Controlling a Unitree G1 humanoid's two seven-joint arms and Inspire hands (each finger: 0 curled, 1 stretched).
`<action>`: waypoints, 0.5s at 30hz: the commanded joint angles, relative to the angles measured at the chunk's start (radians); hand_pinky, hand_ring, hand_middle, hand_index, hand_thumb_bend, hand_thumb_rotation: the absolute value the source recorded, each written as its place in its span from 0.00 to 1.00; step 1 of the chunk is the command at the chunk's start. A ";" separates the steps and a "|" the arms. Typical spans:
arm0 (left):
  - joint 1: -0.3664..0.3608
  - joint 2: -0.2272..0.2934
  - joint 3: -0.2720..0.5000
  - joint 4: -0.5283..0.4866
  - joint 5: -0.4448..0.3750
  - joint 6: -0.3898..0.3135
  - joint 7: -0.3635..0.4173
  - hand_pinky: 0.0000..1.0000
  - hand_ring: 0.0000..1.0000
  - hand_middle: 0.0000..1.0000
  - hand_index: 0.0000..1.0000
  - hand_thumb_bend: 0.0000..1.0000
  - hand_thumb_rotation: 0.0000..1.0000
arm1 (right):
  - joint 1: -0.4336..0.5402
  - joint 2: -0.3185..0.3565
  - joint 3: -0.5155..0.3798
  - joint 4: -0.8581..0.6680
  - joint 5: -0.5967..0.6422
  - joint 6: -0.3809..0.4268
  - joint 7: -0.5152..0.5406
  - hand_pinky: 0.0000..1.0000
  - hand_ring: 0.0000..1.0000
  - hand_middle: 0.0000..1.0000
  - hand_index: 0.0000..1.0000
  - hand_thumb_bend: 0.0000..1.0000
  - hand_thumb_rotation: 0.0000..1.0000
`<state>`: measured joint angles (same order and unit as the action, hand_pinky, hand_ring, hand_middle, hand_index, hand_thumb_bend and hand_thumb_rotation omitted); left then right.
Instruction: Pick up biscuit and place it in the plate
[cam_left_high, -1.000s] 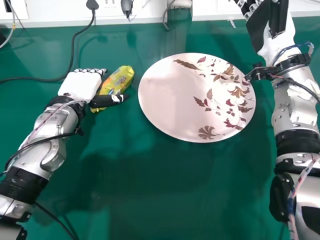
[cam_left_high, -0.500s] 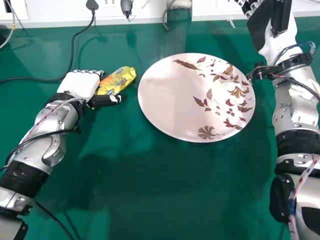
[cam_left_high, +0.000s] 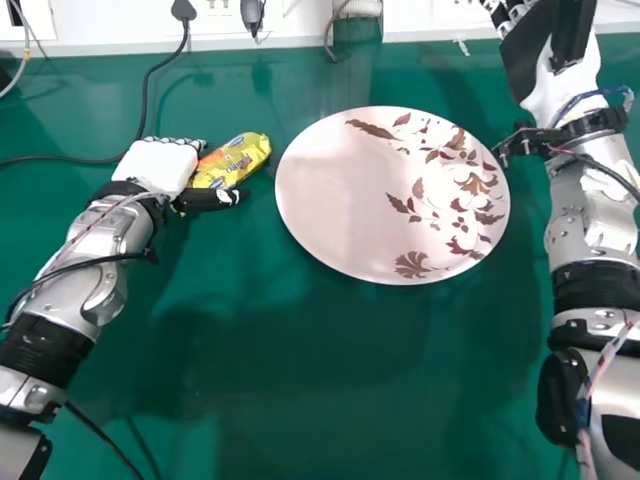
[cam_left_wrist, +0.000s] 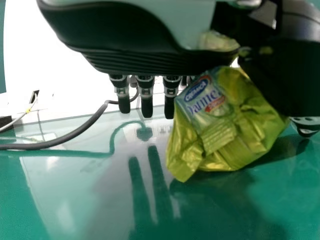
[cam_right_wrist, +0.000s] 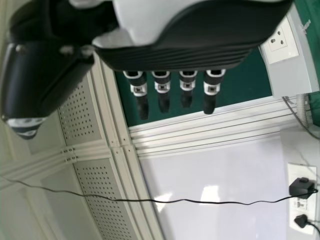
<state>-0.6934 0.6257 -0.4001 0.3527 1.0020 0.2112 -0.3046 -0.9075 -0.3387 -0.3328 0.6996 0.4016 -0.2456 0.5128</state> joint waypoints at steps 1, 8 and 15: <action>0.016 0.019 -0.028 0.022 0.017 -0.001 -0.040 0.74 0.87 1.00 1.00 0.93 0.64 | 0.016 0.010 -0.012 -0.017 0.015 0.014 -0.012 0.94 1.00 1.00 0.94 1.00 0.43; -0.002 0.025 -0.042 0.029 0.026 0.008 -0.091 0.57 0.70 0.94 1.00 0.77 0.53 | 0.021 0.009 -0.005 -0.041 -0.005 0.028 -0.060 0.94 1.00 1.00 0.90 1.00 0.43; -0.010 0.025 -0.042 0.029 0.036 0.008 -0.120 0.45 0.60 0.81 0.88 0.64 0.38 | 0.019 0.018 -0.013 -0.050 0.013 0.047 -0.081 0.94 1.00 1.00 0.89 1.00 0.43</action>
<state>-0.7373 0.6425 -0.4196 0.3574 1.0405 0.2179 -0.3770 -0.8999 -0.3248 -0.3374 0.6627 0.4021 -0.2090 0.4384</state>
